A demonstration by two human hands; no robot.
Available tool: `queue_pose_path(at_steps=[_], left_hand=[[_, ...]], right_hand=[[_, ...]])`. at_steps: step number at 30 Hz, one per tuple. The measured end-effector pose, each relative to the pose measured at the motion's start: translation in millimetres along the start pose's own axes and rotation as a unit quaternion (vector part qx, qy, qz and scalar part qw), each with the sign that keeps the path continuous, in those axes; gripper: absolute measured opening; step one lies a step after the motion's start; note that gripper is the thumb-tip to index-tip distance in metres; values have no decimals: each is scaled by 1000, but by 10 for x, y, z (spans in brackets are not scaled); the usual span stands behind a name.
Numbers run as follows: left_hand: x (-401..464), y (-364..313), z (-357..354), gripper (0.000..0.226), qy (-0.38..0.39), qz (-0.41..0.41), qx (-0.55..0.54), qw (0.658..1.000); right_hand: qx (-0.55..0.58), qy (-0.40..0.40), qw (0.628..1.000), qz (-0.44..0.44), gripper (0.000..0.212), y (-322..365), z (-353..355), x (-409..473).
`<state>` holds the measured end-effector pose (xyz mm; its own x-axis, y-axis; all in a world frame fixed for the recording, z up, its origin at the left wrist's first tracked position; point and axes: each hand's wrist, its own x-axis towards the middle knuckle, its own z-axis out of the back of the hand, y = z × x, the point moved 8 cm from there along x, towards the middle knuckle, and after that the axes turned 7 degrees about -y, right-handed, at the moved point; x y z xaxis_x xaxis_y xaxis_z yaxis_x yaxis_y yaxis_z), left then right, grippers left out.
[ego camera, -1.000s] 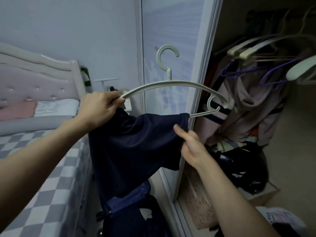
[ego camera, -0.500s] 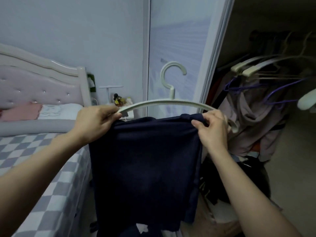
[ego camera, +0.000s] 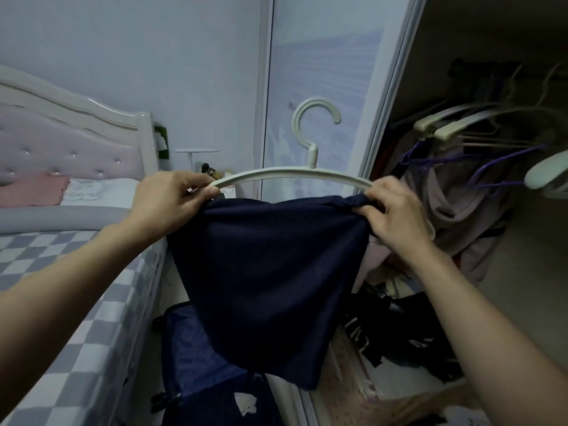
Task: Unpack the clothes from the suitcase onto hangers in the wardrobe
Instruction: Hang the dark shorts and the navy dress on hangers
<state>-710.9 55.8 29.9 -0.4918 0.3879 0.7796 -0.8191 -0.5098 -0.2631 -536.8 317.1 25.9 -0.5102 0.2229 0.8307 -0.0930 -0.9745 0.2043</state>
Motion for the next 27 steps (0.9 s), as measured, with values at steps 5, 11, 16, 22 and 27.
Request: queue_pose_path(at_steps=[5, 11, 16, 22, 27], left_hand=[[41, 143, -67, 34, 50, 136, 42, 989], [-249, 305, -323, 15, 163, 358, -302, 868], [-491, 167, -494, 58, 358, 283, -270, 847], [-275, -19, -535, 20, 334, 122, -16, 934], [-223, -134, -539, 34, 331, 48, 66, 940]], right_hand=[[25, -6, 999, 24, 15, 103, 13, -67], [36, 21, 999, 2, 34, 80, 1, -57], [28, 49, 998, 6, 17, 8, 37, -70], [-42, 99, 993, -41, 30, -89, 61, -22], [-113, 154, 972, -136, 20, -419, 34, -177]])
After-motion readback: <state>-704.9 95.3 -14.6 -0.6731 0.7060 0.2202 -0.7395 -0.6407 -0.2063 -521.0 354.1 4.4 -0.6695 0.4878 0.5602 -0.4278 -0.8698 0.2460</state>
